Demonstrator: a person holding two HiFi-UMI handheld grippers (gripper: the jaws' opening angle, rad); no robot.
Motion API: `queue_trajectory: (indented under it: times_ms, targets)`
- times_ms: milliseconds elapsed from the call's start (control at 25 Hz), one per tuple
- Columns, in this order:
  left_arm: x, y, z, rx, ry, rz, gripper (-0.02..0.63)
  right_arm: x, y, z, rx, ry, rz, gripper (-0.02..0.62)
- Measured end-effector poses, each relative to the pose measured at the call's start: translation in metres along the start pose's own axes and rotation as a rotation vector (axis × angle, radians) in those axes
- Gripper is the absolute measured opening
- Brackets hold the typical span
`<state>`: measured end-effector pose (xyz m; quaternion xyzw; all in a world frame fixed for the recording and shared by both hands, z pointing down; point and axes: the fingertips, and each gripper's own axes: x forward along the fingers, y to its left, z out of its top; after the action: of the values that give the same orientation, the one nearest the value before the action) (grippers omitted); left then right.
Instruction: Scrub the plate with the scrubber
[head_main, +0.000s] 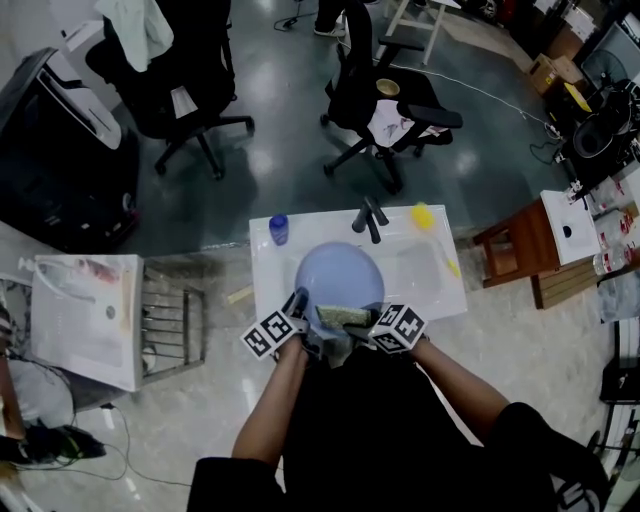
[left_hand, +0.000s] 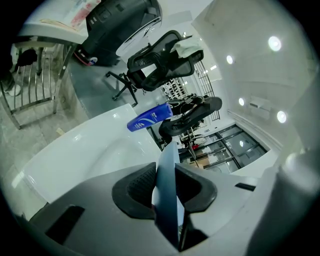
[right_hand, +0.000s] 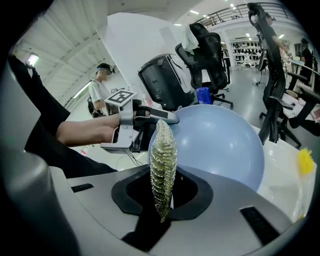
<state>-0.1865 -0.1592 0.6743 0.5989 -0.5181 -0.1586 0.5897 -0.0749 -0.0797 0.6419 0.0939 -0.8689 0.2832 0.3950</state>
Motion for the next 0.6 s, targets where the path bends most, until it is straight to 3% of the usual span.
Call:
queue_trajectory:
  times_ms: [600]
  targets:
    - [-0.019,-0.005,-0.011,-0.003,0.021,-0.035,0.069,0.021,-0.019,0.023,0.104,-0.008,0.013,0.058]
